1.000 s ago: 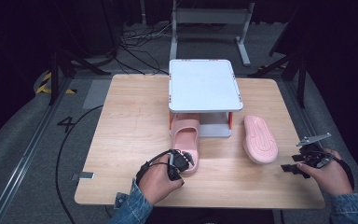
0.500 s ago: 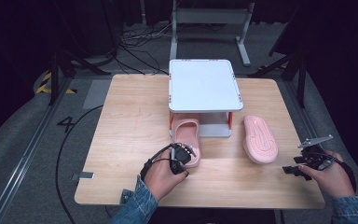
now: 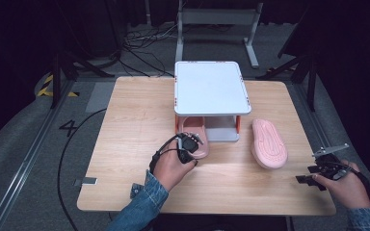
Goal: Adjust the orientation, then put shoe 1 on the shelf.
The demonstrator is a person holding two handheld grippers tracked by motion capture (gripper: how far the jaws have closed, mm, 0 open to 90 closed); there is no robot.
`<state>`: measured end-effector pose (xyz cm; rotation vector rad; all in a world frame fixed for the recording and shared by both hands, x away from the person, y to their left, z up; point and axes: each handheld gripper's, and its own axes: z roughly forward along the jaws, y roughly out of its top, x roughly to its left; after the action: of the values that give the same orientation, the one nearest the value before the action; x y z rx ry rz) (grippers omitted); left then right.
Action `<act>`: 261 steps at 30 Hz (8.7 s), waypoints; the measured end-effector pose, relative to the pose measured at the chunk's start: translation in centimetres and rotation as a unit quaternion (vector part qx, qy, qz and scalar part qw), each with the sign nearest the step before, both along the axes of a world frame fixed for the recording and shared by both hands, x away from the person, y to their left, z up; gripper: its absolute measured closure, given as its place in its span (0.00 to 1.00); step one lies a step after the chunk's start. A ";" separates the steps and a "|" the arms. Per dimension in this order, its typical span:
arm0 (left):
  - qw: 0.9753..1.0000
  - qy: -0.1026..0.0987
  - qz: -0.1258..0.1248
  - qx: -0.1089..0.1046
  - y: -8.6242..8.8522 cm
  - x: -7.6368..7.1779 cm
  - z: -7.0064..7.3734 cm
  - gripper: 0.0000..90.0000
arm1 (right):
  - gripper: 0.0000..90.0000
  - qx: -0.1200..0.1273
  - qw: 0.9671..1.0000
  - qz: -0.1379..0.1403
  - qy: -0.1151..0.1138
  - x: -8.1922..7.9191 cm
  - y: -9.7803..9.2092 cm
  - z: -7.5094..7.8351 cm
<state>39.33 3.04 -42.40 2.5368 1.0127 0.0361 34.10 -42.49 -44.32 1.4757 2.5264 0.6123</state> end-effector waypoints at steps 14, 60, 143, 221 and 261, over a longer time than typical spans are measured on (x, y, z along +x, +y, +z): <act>0.999 -0.036 0.038 0.013 0.0 3.1 -0.3 0.84 | 0.32 -0.002 1.000 -0.005 0.003 -0.4 -0.3 -0.2; 0.992 -0.089 0.083 0.018 9.5 -0.5 4.6 0.30 | 0.41 0.026 0.997 0.007 -0.074 0.1 1.2 3.8; 0.993 -0.054 0.099 0.032 12.0 0.5 1.6 0.29 | 0.93 0.044 0.989 -0.074 -0.119 4.5 1.2 5.0; 0.993 -0.043 0.106 0.041 12.6 -0.3 0.9 0.28 | 0.33 -0.014 0.987 0.133 -0.087 5.8 6.6 1.6; 0.990 -0.038 0.130 0.043 14.4 -1.6 0.6 0.28 | 0.89 0.048 0.986 0.143 -0.068 4.7 17.2 4.9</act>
<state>37.74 17.45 -41.78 2.4396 1.3290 0.2542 38.79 -25.26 -39.45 1.0607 2.6525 0.8563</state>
